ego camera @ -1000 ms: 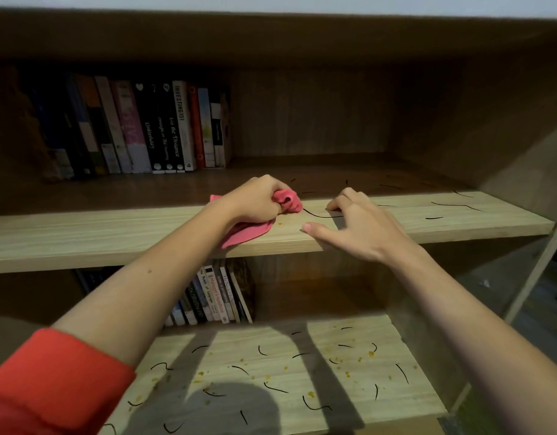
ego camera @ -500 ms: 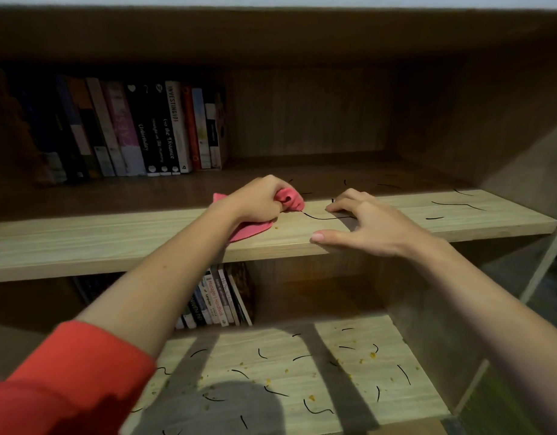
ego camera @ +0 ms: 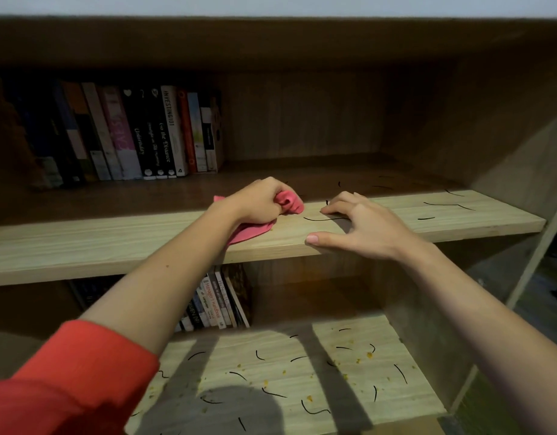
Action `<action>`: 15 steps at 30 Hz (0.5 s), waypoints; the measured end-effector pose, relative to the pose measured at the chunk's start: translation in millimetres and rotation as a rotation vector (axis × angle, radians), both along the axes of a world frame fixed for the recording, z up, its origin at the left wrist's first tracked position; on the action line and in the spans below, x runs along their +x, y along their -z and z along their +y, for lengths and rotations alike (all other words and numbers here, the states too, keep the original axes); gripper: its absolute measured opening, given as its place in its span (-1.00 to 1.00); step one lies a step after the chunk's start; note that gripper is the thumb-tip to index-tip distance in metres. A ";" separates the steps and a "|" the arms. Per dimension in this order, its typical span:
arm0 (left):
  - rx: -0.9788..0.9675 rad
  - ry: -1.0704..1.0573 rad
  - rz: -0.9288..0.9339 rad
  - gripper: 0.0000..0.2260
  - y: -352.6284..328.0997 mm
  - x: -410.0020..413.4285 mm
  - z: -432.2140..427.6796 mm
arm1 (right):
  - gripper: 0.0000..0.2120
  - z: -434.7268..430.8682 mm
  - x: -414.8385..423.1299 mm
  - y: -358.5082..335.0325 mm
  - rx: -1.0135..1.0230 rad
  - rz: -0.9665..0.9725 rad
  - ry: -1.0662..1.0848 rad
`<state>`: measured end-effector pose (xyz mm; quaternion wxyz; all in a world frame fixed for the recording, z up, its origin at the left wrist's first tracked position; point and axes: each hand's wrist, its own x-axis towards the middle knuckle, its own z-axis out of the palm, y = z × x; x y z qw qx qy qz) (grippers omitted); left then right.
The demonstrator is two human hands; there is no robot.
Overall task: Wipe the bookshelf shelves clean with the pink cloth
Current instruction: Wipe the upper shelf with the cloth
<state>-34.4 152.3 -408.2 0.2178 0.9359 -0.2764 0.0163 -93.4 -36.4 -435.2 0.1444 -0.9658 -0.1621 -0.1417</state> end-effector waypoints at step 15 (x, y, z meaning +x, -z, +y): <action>-0.003 -0.056 0.009 -0.71 -2.0 -32.1 30.8 | -0.08 1.0 -1.3 1.6 -0.006 0.006 0.014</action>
